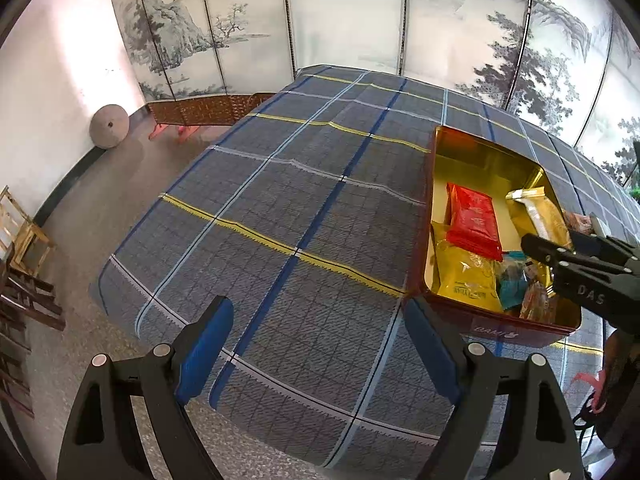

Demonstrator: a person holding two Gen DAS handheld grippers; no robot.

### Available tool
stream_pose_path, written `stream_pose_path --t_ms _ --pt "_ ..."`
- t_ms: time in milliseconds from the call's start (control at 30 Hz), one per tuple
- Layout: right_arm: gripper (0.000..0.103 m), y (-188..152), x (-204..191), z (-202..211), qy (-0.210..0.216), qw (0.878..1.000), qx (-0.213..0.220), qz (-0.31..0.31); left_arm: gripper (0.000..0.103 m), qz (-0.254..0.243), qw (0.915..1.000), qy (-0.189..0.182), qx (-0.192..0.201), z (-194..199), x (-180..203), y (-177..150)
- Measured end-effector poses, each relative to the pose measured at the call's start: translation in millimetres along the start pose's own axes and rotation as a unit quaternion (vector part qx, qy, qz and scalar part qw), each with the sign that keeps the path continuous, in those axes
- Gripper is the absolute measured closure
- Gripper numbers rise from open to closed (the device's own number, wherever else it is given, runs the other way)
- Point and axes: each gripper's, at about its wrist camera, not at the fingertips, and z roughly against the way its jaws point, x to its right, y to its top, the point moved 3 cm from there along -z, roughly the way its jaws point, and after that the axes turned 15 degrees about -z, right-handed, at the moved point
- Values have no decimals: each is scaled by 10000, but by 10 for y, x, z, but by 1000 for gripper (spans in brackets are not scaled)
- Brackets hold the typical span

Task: Organize snacks
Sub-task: 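Lower the yellow bag into the gold tin and open the right gripper, then move the right gripper over the clear seed packet with red tag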

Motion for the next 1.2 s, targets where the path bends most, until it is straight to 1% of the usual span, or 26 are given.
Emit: stream_pose_path --t_ms 300,500,767,933,1067,1200 --pt "42 -7 -25 -38 -45 10000 -10 68 18 74 9999 -84 -6 -6 6 -6" --pt "41 -40 -17 -59 11 9999 -111 14 18 76 9999 -93 3 5 13 -11" --pt "40 -65 14 6 86 9999 -82 24 18 48 9999 -107 -16 20 64 -2" --pt "39 -60 42 102 206 9998 -7 48 18 -18 9999 -128 -15 41 145 25" --pt "39 -35 104 242 347 9993 168 27 18 -58 9998 -164 13 59 206 49" --pt "39 28 279 421 503 9979 373 -154 18 -151 9997 -189 48 86 292 87"
